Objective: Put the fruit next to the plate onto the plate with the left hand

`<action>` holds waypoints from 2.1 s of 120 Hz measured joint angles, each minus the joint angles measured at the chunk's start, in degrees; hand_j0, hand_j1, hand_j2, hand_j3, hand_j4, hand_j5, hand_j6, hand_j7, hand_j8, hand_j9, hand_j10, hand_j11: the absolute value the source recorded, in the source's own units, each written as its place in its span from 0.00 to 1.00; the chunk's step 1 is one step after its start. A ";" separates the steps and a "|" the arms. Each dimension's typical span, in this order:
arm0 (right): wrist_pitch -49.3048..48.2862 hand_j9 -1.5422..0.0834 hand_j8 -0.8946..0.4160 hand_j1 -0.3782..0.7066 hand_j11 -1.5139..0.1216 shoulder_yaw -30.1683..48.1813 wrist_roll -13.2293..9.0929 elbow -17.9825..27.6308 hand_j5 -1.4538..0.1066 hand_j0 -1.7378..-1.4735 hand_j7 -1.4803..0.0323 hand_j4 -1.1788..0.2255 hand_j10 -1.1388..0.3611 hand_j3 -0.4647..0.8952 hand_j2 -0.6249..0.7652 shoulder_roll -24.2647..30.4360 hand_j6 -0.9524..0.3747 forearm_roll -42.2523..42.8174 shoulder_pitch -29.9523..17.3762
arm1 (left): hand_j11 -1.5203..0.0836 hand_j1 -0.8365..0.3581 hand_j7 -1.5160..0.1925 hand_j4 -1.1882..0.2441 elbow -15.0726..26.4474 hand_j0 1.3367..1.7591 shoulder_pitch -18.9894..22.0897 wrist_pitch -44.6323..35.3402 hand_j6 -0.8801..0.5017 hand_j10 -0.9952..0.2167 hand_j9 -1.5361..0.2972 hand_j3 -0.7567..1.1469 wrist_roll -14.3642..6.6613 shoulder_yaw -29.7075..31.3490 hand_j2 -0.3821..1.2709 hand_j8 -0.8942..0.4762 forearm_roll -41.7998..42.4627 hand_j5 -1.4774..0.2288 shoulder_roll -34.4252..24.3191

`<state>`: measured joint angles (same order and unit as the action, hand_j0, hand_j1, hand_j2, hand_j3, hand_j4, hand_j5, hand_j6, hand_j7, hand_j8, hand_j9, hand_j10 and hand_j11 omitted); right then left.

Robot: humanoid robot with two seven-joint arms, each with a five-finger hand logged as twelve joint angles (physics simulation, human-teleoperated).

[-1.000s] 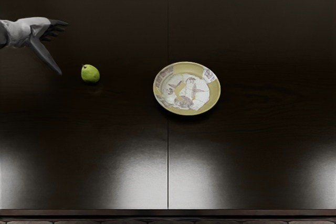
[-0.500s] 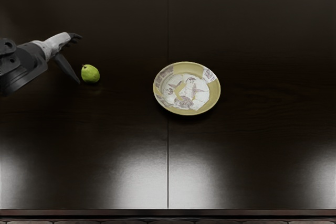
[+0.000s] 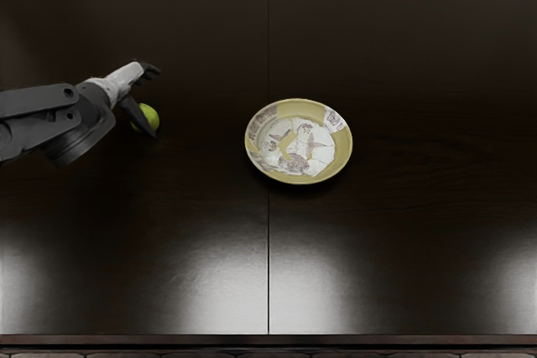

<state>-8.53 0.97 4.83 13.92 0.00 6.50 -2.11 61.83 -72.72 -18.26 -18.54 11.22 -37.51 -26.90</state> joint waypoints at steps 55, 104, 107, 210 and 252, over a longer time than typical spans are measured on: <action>0.00 0.94 0.67 0.05 0.91 0.00 0.00 -0.01 0.92 0.30 0.96 0.83 0.75 0.34 0.45 0.00 0.71 0.00 0.00 | 0.69 0.67 0.64 0.60 -2.78 0.76 1.97 -1.33 0.40 0.56 0.61 0.40 0.00 0.44 0.27 0.42 -0.10 0.62 1.50; 0.00 0.94 0.67 0.04 0.91 0.00 0.00 -0.02 0.92 0.30 0.96 0.83 0.75 0.34 0.45 0.00 0.71 0.00 0.00 | 0.61 0.57 0.57 0.54 -6.33 0.76 3.47 -2.41 0.33 0.48 0.54 0.40 0.03 0.74 0.28 0.35 -0.17 0.55 3.52; 0.00 0.94 0.67 0.04 0.91 0.00 0.00 -0.02 0.92 0.30 0.96 0.83 0.75 0.34 0.45 0.00 0.71 0.00 0.00 | 0.60 0.56 0.56 0.53 -6.36 0.76 3.47 -2.40 0.33 0.47 0.53 0.40 0.02 0.75 0.28 0.34 -0.17 0.54 3.52; 0.00 0.94 0.67 0.05 0.91 0.00 0.00 -0.03 0.92 0.30 0.96 0.83 0.75 0.34 0.45 0.00 0.71 0.00 0.00 | 0.41 0.45 0.39 0.37 -6.50 0.75 3.34 -1.92 0.30 0.29 0.36 0.40 -0.23 1.57 0.43 0.27 0.70 0.39 4.14; 0.00 0.94 0.67 0.05 0.91 0.00 0.00 -0.03 0.92 0.30 0.96 0.83 0.75 0.34 0.45 0.00 0.71 0.00 0.00 | 0.37 0.44 0.35 0.41 -5.97 0.75 2.08 -0.77 0.34 0.26 0.33 0.40 -0.33 1.23 0.43 0.29 1.92 0.32 4.41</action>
<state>-8.53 0.97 4.83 13.89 0.00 6.50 -2.11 55.86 -70.64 -19.03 -18.87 12.45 -35.58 -22.50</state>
